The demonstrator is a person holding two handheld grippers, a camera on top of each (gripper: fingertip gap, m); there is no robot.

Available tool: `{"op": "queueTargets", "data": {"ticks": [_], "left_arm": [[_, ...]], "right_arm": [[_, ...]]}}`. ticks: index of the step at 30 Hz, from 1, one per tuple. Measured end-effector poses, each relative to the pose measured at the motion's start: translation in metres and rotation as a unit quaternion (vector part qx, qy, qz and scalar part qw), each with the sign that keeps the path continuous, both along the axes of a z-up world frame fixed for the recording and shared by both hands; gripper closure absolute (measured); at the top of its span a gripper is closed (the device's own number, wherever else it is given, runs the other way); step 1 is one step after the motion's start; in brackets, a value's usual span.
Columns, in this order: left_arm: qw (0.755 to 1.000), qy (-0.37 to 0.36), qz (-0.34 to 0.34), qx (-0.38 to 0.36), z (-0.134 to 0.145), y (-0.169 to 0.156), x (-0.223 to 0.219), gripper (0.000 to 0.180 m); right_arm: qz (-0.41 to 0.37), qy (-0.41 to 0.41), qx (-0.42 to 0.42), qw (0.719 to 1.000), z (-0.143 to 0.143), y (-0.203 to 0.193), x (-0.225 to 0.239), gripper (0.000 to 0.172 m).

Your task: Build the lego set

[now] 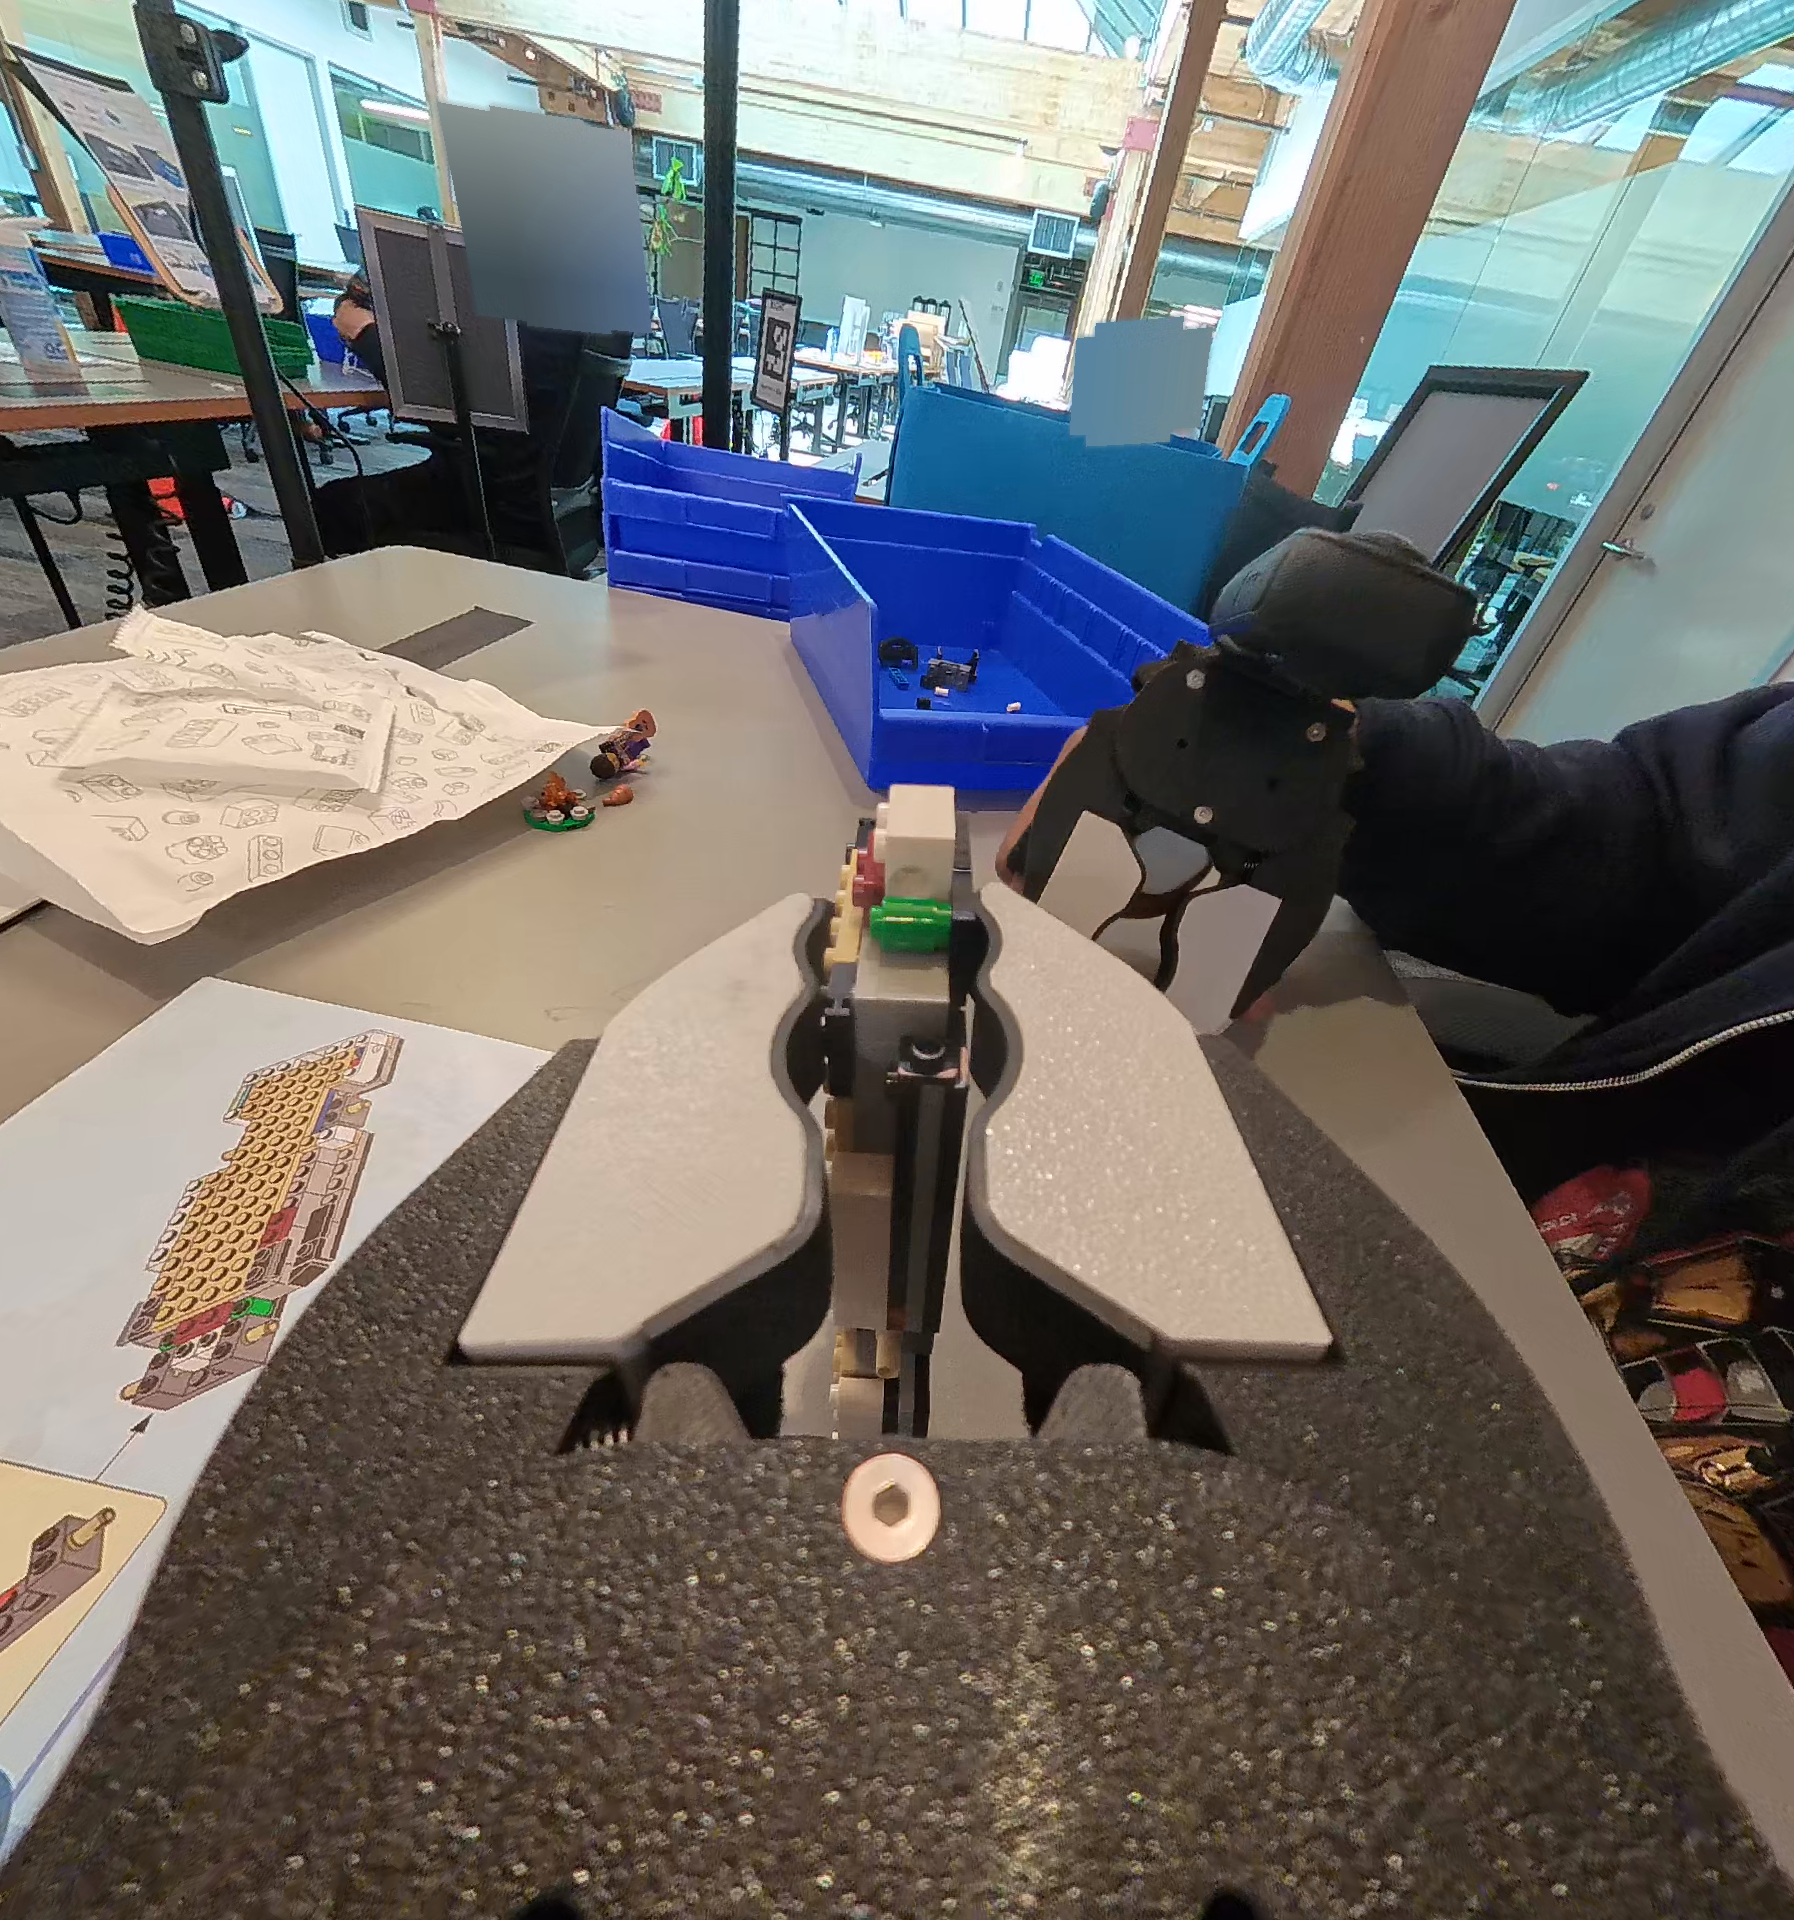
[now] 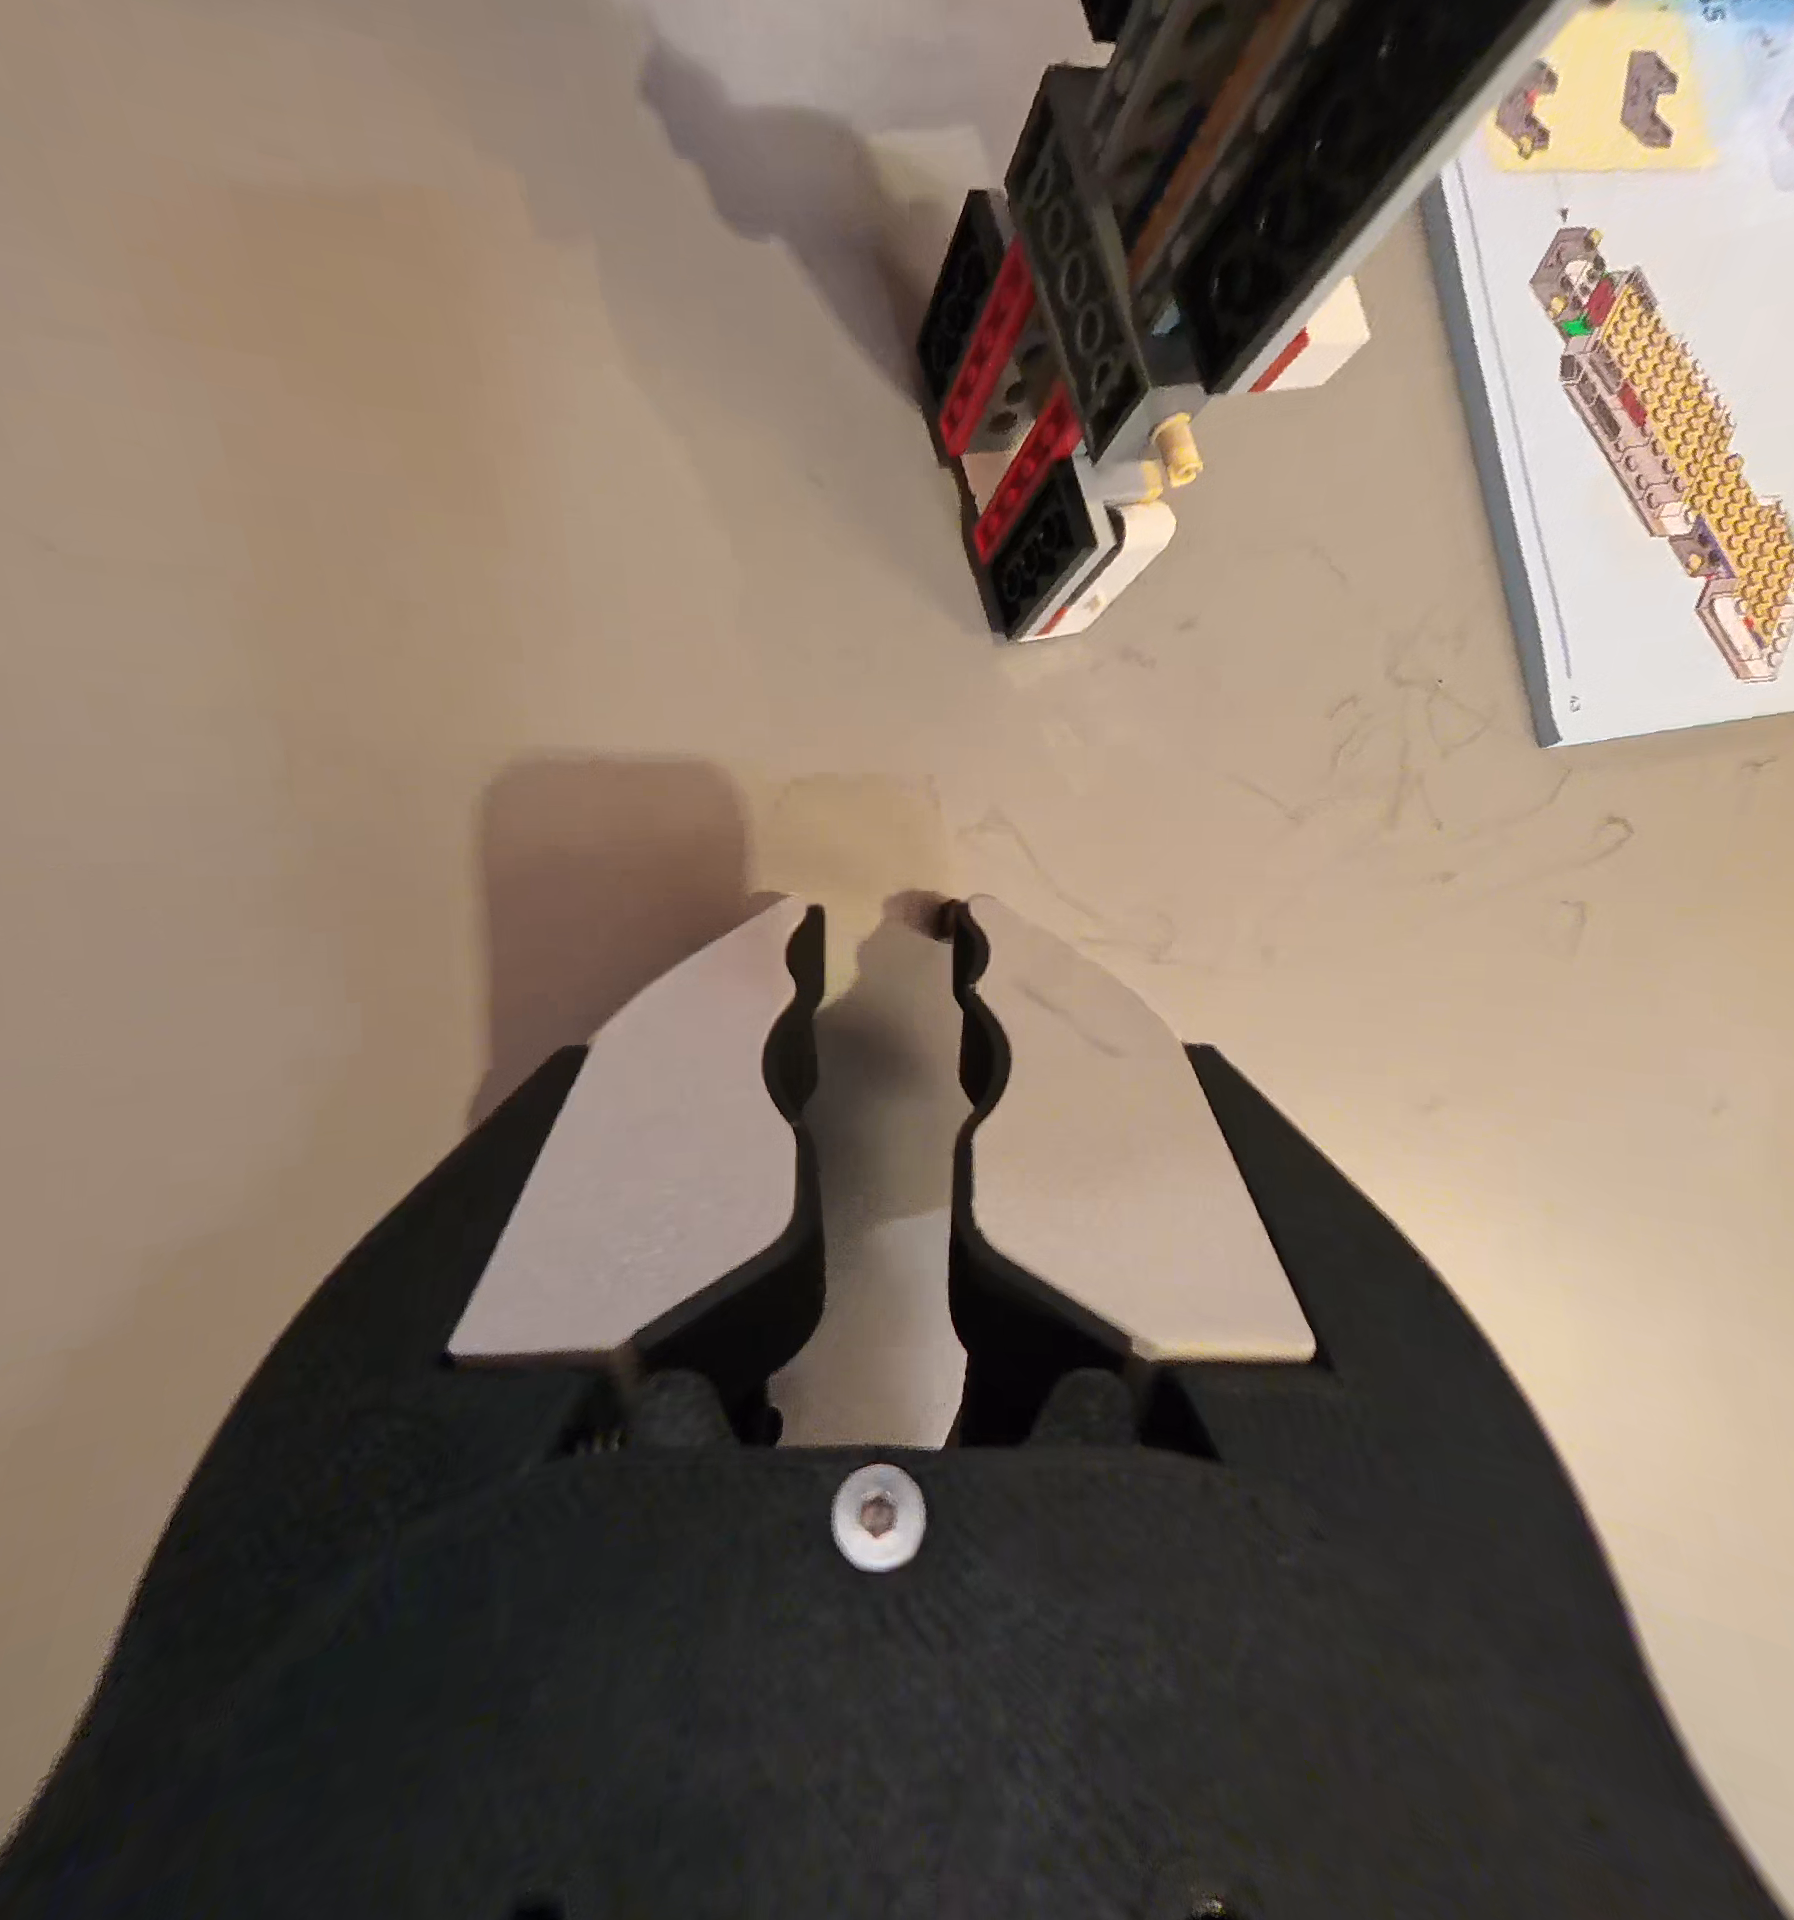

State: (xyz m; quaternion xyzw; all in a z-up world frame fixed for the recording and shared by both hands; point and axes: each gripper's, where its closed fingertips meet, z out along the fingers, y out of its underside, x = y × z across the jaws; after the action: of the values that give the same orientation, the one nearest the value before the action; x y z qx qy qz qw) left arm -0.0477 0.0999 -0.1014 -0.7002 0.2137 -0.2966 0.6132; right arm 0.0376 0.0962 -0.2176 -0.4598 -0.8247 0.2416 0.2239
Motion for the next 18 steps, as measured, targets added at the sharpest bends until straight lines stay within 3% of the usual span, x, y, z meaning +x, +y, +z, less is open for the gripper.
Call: {"op": "queueTargets", "data": {"ticks": [1,18], "left_arm": [[1.000,-0.001,0.000,0.000,0.0000,0.0001,-0.0001,0.157],[1.000,0.000,-0.002,-0.001,0.0002,-0.0011,0.0009,0.157]], "right_arm": [[-0.003,-0.003,-0.007,1.000,-0.0013,-0.0010,-0.0001,0.149],[-0.054,-0.026,-0.038,0.998,-0.0065,0.0014,-0.0034,0.149]]}}
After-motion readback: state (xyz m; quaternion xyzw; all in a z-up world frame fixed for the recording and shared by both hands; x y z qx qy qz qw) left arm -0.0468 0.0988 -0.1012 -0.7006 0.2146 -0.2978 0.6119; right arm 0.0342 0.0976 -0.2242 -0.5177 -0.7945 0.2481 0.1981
